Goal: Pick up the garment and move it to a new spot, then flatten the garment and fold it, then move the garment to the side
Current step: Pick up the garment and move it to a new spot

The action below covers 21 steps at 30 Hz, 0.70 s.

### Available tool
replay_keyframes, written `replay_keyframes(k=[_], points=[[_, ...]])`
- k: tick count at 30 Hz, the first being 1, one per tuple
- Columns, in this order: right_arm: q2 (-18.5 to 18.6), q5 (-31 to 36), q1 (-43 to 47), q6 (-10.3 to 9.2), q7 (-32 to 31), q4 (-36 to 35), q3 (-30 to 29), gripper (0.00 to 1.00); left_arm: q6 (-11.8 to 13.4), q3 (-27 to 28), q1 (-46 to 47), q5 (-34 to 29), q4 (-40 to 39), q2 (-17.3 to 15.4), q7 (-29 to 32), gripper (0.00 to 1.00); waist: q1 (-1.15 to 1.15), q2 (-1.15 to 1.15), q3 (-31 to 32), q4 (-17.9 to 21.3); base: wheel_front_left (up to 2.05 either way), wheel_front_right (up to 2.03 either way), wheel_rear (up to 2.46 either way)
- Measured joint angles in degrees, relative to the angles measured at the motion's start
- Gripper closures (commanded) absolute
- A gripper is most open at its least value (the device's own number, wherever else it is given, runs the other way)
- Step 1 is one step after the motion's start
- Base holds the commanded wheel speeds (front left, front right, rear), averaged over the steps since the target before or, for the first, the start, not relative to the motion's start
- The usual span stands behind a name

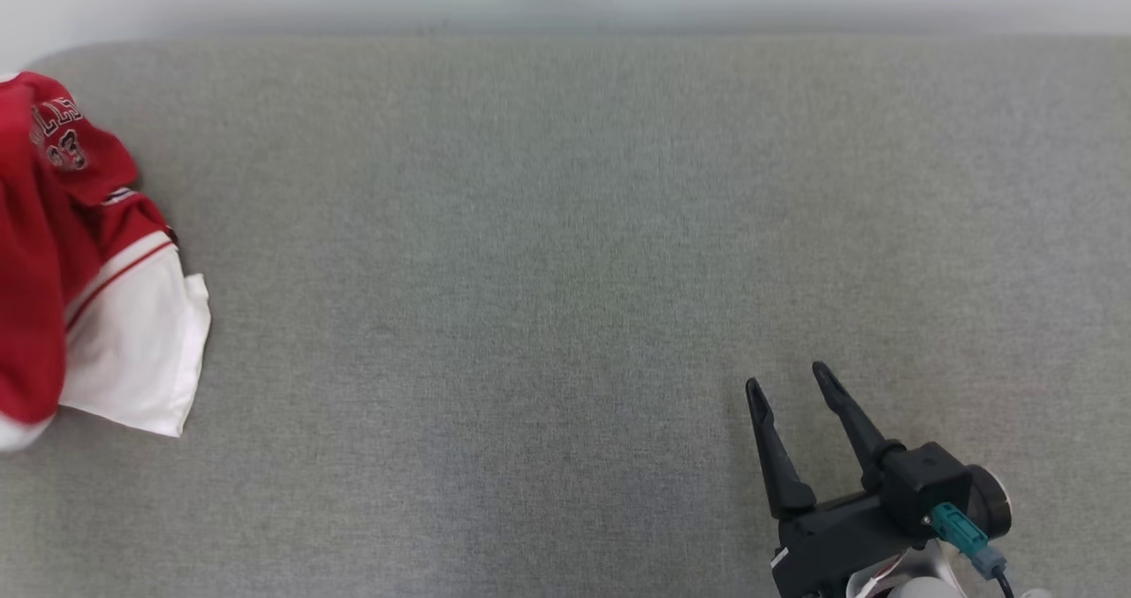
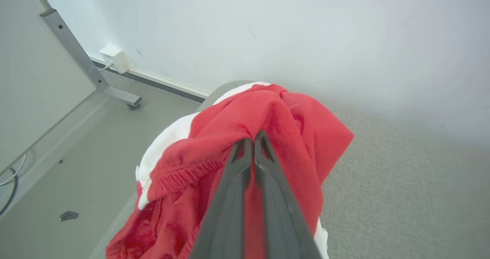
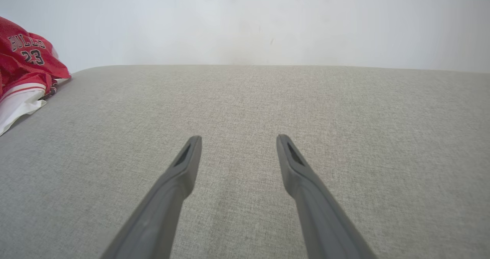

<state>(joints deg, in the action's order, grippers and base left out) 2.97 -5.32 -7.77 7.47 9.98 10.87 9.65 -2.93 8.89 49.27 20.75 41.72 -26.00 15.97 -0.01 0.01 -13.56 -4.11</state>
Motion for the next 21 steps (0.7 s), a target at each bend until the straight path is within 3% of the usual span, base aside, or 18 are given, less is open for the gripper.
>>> replay_keyframes(k=[12, 21], points=[[-0.1, -4.0, 0.7, 0.00, 2.6, 5.7, 2.4, 0.00, -2.7, -5.2, 4.6, -0.7, -13.9, -0.1, 2.1, 1.00, -0.01, -0.01, 9.3, 1.9, 0.00, 0.00, 0.00], [-0.1, -2.6, 0.4, -0.01, 2.5, 5.4, 1.6, 0.00, -3.7, -10.9, 2.0, 2.9, -24.2, 5.9, 4.5, 1.00, -0.01, -0.01, 12.9, 9.8, 0.00, 0.00, 0.00]])
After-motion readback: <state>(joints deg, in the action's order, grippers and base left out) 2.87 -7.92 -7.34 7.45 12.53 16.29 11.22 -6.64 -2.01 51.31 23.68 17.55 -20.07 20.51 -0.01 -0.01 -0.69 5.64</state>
